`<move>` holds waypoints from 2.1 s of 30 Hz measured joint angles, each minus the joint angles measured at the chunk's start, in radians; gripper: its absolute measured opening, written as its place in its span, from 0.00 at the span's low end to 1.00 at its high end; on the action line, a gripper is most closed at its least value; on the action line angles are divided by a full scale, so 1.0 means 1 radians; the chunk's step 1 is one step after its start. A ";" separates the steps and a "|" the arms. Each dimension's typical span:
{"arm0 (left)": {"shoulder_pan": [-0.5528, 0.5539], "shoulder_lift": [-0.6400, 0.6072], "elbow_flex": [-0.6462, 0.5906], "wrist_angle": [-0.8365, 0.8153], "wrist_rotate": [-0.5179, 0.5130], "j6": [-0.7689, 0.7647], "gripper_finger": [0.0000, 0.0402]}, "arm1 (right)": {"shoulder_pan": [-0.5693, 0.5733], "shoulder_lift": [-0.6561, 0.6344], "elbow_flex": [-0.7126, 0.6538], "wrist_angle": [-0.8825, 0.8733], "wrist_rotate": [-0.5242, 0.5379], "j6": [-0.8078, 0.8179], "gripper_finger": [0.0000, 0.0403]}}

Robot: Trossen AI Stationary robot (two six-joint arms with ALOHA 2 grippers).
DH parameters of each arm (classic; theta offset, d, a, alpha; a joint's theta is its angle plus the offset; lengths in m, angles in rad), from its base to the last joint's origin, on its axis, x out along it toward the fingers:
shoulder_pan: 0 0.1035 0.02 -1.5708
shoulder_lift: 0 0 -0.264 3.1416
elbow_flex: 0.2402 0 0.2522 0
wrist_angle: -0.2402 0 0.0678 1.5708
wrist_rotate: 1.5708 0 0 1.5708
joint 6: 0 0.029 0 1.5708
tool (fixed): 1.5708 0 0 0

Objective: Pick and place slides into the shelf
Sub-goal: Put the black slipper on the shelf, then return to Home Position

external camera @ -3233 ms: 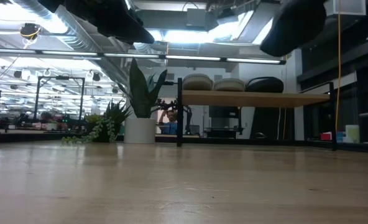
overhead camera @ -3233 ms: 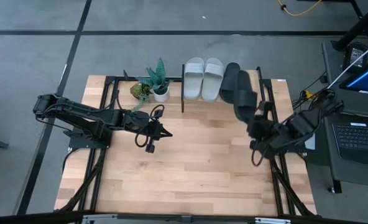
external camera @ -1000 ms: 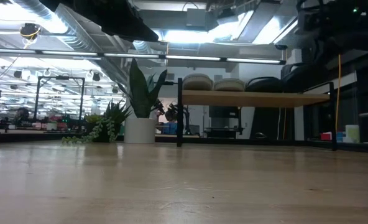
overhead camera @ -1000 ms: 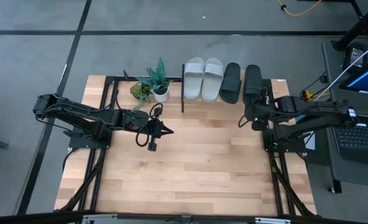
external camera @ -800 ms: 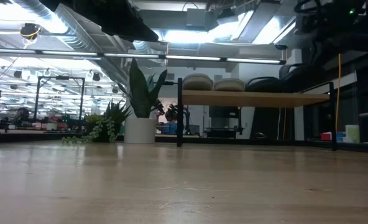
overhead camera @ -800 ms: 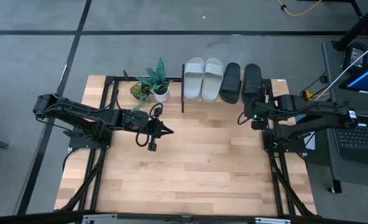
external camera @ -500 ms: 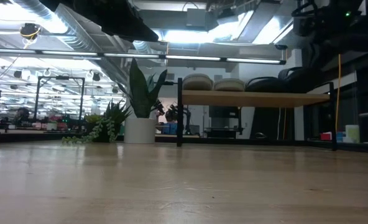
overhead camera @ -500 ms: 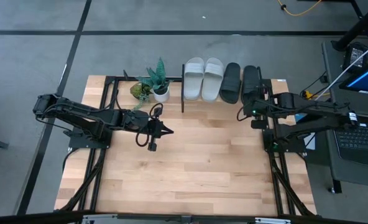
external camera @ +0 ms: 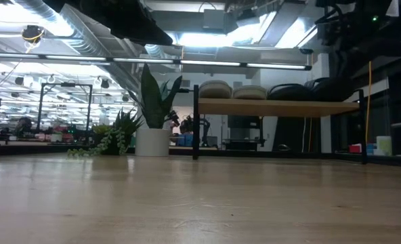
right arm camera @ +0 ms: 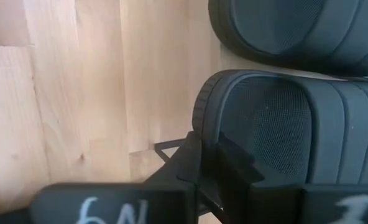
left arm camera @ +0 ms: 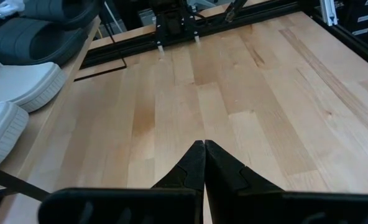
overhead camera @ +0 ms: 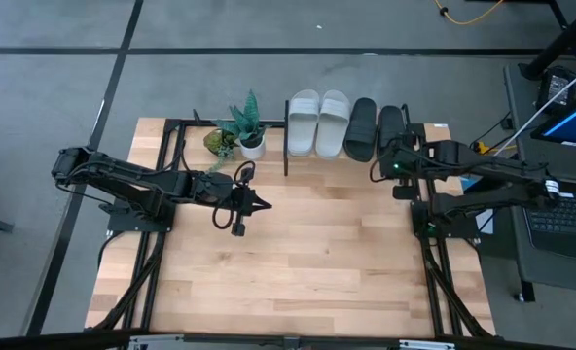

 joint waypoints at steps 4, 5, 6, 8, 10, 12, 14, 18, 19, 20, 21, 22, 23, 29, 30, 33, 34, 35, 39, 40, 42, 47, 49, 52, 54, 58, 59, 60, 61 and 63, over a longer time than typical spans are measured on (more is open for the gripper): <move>0.000 0.000 0.000 0.000 0.000 0.000 0.00 | -0.020 0.012 0.000 0.008 0.000 -0.010 0.10; 0.000 0.000 0.000 0.000 0.000 0.000 0.00 | -0.024 0.014 0.000 0.010 0.000 -0.011 0.10; 0.000 0.000 0.000 0.000 0.000 0.000 0.00 | -0.028 0.018 0.000 0.013 0.000 -0.013 0.10; 0.000 0.000 0.000 0.000 0.000 0.000 0.00 | -0.033 0.026 0.000 0.019 0.000 -0.014 0.11; 0.000 0.000 0.000 -0.001 0.000 0.000 0.00 | -0.036 0.034 0.000 0.023 0.000 -0.015 0.11; 0.000 0.000 0.000 -0.001 0.000 0.000 0.00 | -0.036 0.040 0.000 0.028 0.001 -0.015 0.11; 0.000 0.000 0.000 -0.001 0.000 0.000 0.00 | -0.036 0.045 0.000 0.048 0.001 -0.009 0.11; 0.000 0.000 0.000 -0.001 0.000 0.000 0.00 | -0.036 0.044 0.000 0.056 0.001 -0.008 0.13; 0.000 0.000 0.000 -0.001 0.000 0.000 0.00 | -0.036 0.045 0.000 0.057 0.001 -0.008 0.15; 0.000 0.000 0.000 -0.001 0.000 0.000 0.00 | -0.036 0.044 0.000 0.057 0.001 -0.005 0.16; 0.000 0.000 0.000 -0.001 0.000 0.000 0.00 | -0.036 0.044 0.000 0.057 0.001 -0.004 0.18; 0.000 0.000 0.000 -0.001 0.000 0.000 0.00 | -0.036 0.044 0.000 0.057 0.001 -0.004 0.20; 0.000 0.000 0.000 -0.001 0.000 0.000 0.00 | -0.036 0.044 0.000 0.058 0.002 -0.003 0.22; 0.000 0.000 0.000 -0.001 0.000 0.000 0.00 | -0.036 0.044 0.000 0.058 0.002 0.020 0.34; 0.000 0.000 0.000 -0.001 0.000 0.000 0.00 | -0.036 0.044 0.000 0.058 0.002 0.028 0.36; 0.000 0.000 0.000 -0.001 0.000 0.000 0.00 | -0.036 0.044 0.000 0.058 0.002 0.058 0.40; 0.000 0.000 0.000 -0.001 0.000 0.000 0.00 | -0.036 0.044 0.000 0.058 0.002 0.068 0.42; 0.000 0.000 0.000 -0.001 0.000 0.000 0.00 | -0.036 0.044 0.000 0.058 0.002 0.070 0.43; 0.000 0.000 0.000 -0.001 0.000 0.000 0.00 | -0.036 0.044 0.003 0.055 0.001 0.083 0.47; 0.000 0.000 0.000 -0.001 0.000 0.000 0.00 | -0.036 0.044 0.008 0.055 0.001 0.095 0.47; 0.000 0.000 0.000 -0.001 0.000 0.000 0.00 | -0.035 0.044 0.021 0.055 0.001 0.117 0.48; 0.000 0.000 0.000 -0.001 0.000 0.000 0.00 | -0.027 0.044 0.063 0.042 -0.005 0.125 0.48; 0.000 0.000 0.000 -0.001 0.000 0.000 0.00 | -0.019 0.044 0.084 0.042 -0.031 0.135 0.48; 0.000 0.000 0.000 -0.001 0.000 0.000 0.00 | -0.003 0.044 0.117 0.036 -0.063 0.176 0.48; 0.000 0.000 0.000 -0.001 0.000 0.000 0.00 | 0.009 0.044 0.141 0.021 -0.072 0.202 0.48; 0.000 0.000 0.000 -0.001 0.000 0.000 0.00 | 0.039 0.044 0.202 -0.026 -0.072 0.263 0.42; 0.000 0.000 0.000 -0.001 0.000 0.000 0.00 | 0.047 0.044 0.217 -0.036 -0.073 0.282 0.40; 0.000 0.000 0.000 -0.001 0.000 0.000 0.00 | 0.057 0.044 0.233 -0.043 -0.073 0.305 0.37; 0.000 0.000 0.000 -0.001 -0.001 0.000 0.00 | 0.066 0.044 0.249 -0.053 -0.073 0.321 0.33; 0.000 0.000 0.000 0.000 -0.009 -0.001 0.00 | 0.087 0.044 0.274 -0.075 -0.072 0.351 0.24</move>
